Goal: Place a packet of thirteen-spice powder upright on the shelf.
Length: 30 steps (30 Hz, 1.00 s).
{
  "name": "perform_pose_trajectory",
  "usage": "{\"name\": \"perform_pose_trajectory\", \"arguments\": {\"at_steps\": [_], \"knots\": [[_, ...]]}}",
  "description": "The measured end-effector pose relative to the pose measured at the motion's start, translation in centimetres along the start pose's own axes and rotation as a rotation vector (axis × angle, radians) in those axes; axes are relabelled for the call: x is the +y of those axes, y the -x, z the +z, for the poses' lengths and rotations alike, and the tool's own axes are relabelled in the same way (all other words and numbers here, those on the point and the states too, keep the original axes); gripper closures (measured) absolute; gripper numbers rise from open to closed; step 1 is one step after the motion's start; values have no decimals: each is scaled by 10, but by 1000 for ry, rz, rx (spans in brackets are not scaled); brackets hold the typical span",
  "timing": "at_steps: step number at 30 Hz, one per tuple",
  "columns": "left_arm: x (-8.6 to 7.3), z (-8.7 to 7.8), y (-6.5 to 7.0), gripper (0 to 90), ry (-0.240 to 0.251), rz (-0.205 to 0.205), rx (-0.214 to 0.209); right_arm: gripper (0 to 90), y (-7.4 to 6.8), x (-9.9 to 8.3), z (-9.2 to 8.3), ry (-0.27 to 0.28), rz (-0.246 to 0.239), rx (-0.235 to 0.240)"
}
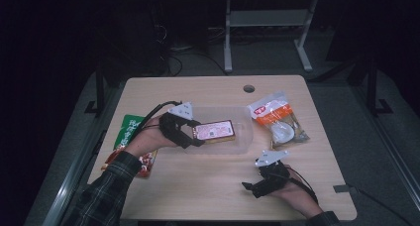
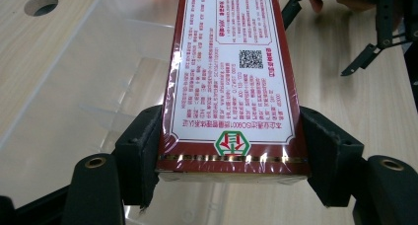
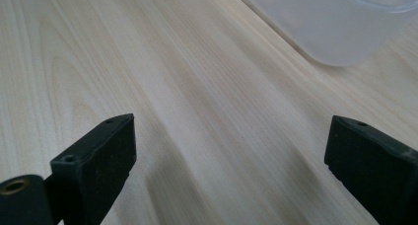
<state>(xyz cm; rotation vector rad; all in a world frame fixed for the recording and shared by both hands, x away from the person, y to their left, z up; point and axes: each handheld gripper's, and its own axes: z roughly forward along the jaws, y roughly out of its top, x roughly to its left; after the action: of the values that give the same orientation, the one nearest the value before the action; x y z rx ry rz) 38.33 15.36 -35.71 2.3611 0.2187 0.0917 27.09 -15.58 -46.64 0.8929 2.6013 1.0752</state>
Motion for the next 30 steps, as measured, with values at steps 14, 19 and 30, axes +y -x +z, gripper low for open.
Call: {"name": "perform_pose_trajectory", "arguments": {"at_steps": [14,19,30], "knots": [[22,19,-24,319,-32,2,-20,51,0,0,0,5,1,1],[29,28,-32,319,-60,12,-18,51,0,0,-1,6,2,3],[35,51,-39,318,-105,11,-24,51,0,0,-2,8,2,7]]}}
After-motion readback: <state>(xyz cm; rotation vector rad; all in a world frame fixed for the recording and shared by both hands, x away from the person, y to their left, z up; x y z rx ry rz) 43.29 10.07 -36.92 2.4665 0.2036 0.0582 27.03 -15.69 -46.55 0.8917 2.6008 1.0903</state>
